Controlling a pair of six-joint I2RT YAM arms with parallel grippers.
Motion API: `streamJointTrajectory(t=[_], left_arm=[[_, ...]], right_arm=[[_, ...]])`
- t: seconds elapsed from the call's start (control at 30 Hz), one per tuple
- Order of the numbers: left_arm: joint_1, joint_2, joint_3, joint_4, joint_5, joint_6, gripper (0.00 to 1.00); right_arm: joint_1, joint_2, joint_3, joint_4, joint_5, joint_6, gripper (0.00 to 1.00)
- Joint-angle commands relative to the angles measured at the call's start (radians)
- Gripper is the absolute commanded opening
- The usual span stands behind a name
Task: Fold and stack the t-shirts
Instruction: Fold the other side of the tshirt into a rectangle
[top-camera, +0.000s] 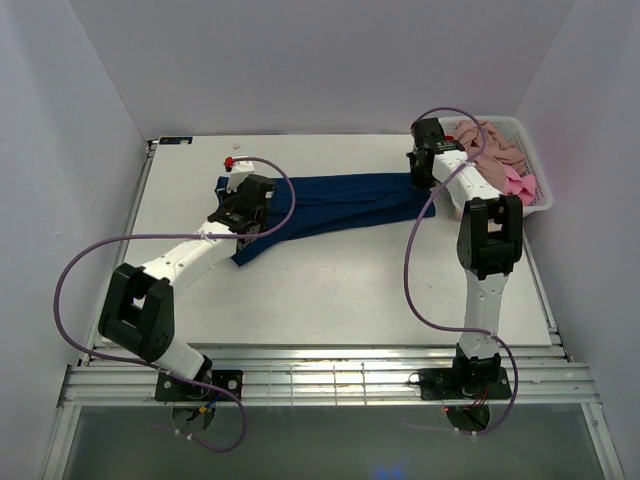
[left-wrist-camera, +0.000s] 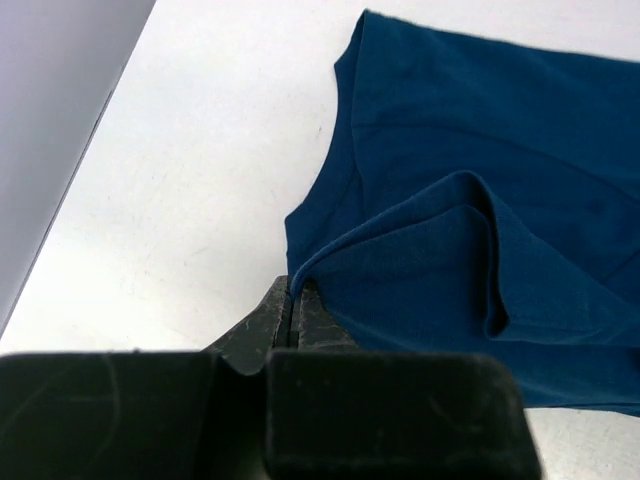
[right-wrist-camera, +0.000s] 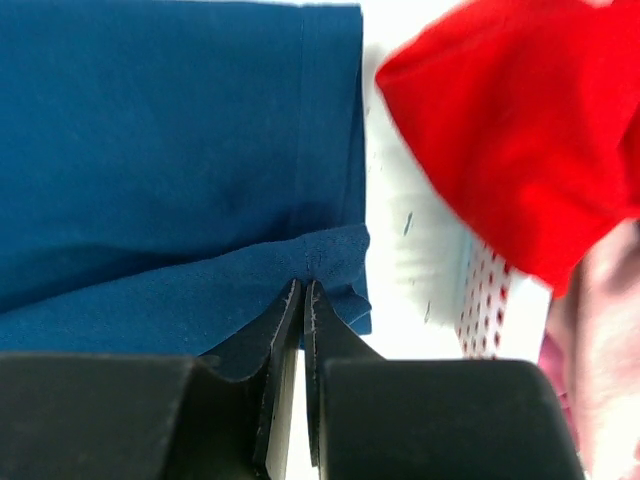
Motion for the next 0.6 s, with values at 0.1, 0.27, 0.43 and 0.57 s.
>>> streamJointTrajectory(t=[0.1, 0.27, 0.43, 0.57], left_arm=[[0.037, 0.049, 0.049, 0.149, 0.011, 0.113, 0.00], [0.070, 0.123, 0.118, 0.233, 0.046, 0.194, 0.00], [0.094, 0.237, 0.219, 0.264, 0.068, 0.271, 0.00], [0.111, 0.298, 0.302, 0.279, 0.085, 0.343, 0.00]], right_arm=[[-0.010, 0.063, 0.110, -0.020, 0.027, -0.012, 0.09], [-0.010, 0.108, 0.160, -0.015, 0.016, -0.014, 0.09], [-0.010, 0.143, 0.173, -0.014, 0.019, -0.014, 0.09], [-0.010, 0.158, 0.173, -0.012, 0.012, -0.014, 0.09]])
